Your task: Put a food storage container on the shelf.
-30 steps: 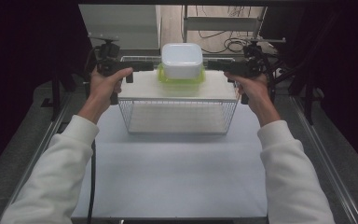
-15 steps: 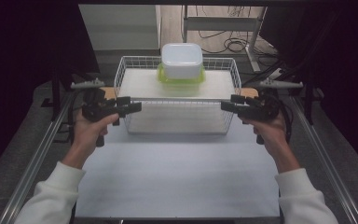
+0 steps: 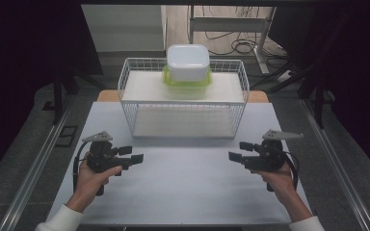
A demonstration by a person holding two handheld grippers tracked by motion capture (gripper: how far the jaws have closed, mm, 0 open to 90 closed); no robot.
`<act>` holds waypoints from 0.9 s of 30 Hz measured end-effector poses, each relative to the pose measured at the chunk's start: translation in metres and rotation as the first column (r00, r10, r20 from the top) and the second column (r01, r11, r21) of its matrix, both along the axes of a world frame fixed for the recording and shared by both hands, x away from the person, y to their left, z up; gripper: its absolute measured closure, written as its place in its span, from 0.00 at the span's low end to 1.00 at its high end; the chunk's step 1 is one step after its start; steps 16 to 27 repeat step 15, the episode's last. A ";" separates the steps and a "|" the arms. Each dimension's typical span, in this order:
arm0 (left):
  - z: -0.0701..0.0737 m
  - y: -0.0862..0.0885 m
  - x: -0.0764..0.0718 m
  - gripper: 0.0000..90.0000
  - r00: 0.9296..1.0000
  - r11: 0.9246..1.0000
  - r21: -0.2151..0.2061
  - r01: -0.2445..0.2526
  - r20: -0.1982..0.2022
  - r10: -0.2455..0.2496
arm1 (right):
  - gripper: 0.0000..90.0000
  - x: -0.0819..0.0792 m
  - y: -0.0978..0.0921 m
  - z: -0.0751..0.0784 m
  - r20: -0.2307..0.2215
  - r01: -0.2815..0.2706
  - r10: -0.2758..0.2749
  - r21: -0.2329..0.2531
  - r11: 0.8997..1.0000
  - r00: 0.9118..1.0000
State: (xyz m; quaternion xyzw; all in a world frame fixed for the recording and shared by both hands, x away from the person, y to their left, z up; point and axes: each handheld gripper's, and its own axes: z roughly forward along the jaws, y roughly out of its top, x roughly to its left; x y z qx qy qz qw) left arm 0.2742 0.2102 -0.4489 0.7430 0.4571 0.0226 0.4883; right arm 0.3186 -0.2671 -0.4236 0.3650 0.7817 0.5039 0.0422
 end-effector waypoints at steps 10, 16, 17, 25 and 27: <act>-0.007 0.001 -0.003 0.32 1.000 0.998 0.059 -0.022 0.011 0.021 | 0.23 -0.007 0.003 -0.020 -0.011 -0.012 0.011 -0.044 0.999 1.000; -0.011 0.004 0.001 0.30 0.998 0.995 0.089 -0.049 0.038 0.046 | 0.19 -0.008 0.000 -0.021 0.013 0.012 -0.011 -0.030 0.999 1.000; -0.011 0.004 0.001 0.30 0.998 0.995 0.089 -0.049 0.038 0.046 | 0.19 -0.008 0.000 -0.021 0.013 0.012 -0.011 -0.030 0.999 1.000; -0.011 0.004 0.001 0.30 0.998 0.995 0.089 -0.049 0.038 0.046 | 0.19 -0.008 0.000 -0.021 0.013 0.012 -0.011 -0.030 0.999 1.000; -0.011 0.004 0.001 0.30 0.998 0.995 0.089 -0.049 0.038 0.046 | 0.19 -0.008 0.000 -0.021 0.013 0.012 -0.011 -0.030 0.999 1.000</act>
